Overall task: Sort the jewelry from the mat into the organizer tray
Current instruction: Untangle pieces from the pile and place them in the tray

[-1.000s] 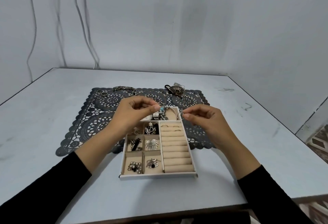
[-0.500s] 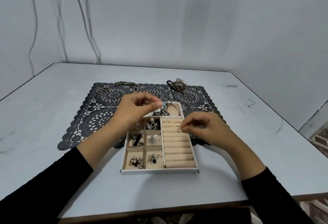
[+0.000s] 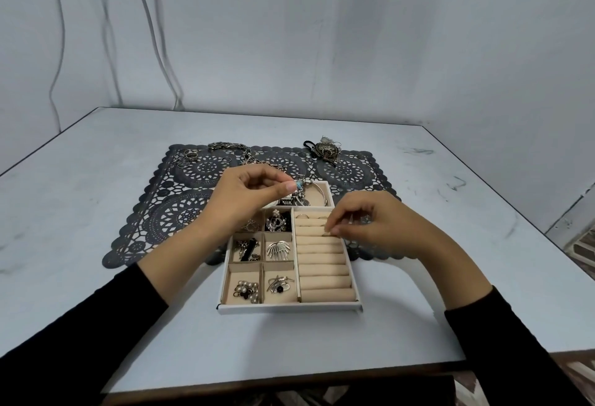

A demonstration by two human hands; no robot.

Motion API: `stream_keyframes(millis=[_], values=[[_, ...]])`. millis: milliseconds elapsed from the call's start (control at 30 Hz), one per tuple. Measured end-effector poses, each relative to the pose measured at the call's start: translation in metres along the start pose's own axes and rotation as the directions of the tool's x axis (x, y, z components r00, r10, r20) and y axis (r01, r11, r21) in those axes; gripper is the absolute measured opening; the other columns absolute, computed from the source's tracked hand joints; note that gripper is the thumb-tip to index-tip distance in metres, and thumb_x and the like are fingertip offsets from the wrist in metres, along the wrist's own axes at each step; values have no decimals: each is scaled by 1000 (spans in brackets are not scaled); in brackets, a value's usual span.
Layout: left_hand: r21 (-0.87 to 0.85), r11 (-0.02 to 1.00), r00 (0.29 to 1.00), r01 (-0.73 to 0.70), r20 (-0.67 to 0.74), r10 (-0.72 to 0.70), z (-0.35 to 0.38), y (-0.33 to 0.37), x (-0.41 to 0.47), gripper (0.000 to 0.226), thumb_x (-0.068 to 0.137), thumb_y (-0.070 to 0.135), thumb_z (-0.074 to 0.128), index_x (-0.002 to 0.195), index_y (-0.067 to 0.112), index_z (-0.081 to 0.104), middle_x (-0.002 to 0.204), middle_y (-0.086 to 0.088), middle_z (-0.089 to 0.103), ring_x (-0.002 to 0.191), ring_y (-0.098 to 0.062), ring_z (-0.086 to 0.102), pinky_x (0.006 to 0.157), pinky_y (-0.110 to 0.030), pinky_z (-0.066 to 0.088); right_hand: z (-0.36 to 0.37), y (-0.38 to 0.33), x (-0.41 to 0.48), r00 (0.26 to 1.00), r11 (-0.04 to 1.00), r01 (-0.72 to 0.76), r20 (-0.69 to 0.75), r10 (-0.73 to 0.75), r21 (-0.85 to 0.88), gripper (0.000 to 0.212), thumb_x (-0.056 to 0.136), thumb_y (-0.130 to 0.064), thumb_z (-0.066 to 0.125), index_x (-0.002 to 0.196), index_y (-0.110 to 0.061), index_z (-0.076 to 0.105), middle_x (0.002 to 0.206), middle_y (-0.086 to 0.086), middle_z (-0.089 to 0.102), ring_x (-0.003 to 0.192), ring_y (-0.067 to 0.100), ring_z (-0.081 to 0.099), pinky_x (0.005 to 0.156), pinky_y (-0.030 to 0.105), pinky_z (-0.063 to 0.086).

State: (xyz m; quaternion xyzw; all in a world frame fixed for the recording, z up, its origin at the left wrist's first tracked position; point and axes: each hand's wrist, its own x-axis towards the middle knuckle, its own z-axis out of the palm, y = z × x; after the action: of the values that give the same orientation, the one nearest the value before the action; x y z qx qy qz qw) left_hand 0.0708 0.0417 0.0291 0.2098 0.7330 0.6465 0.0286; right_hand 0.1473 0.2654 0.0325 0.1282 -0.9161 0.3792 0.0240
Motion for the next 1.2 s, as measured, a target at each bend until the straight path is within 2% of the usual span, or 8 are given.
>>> stream_keyframes(millis=[167,367,567,733,933,1067,1200], values=[[-11,1000,1000,11,3,-10,-1,0,0,10,76,18,79,85,17,75,71,8,70,68,-2,63,54,-13,50,-2,-6,4,999,999,-21,31,20,37,6,81,-18,75,84,-22,74,87,-3,69,85,17,64,81,39,53],[-17,1000,1000,16,2,-16,-1,-1,1,12,76,16,79,87,13,75,71,8,70,68,-3,63,54,-12,49,-3,-7,7,996,998,-29,88,34,-50,6,81,-14,74,85,-19,75,86,-6,68,83,11,63,80,33,52],[-29,1000,1000,7,14,-7,0,0,0,10,77,13,78,85,12,74,64,10,68,59,1,61,51,-10,48,-4,-9,8,993,996,-45,104,53,-72,6,81,-13,74,84,-18,75,86,-5,68,81,11,63,79,30,53],[-4,1000,1000,-10,3,10,0,-3,2,10,74,15,80,82,16,75,73,4,71,67,-3,63,65,-14,53,-3,-7,11,991,993,-42,121,55,-110,8,80,-15,75,82,-24,74,86,-9,67,81,9,62,79,29,53],[13,1000,1000,-13,6,13,0,-3,1,12,74,17,81,84,14,75,76,0,72,69,-5,64,65,-16,53,-1,-7,13,993,986,-47,103,64,-161,10,80,-17,75,80,-27,74,84,-9,67,78,7,61,75,29,53],[23,1000,999,6,32,-6,0,-1,-1,10,75,16,80,83,17,75,71,3,71,69,-14,61,63,-28,56,-1,-4,10,995,996,-68,71,72,-61,7,79,-16,77,80,-23,76,82,-6,68,76,7,62,72,24,53],[71,997,997,-39,67,35,3,1,-2,14,75,16,80,87,11,76,69,4,71,62,-1,61,59,-14,51,0,4,5,994,967,-109,-2,112,232,9,80,-16,76,89,-18,75,81,7,70,73,14,63,69,24,52]])
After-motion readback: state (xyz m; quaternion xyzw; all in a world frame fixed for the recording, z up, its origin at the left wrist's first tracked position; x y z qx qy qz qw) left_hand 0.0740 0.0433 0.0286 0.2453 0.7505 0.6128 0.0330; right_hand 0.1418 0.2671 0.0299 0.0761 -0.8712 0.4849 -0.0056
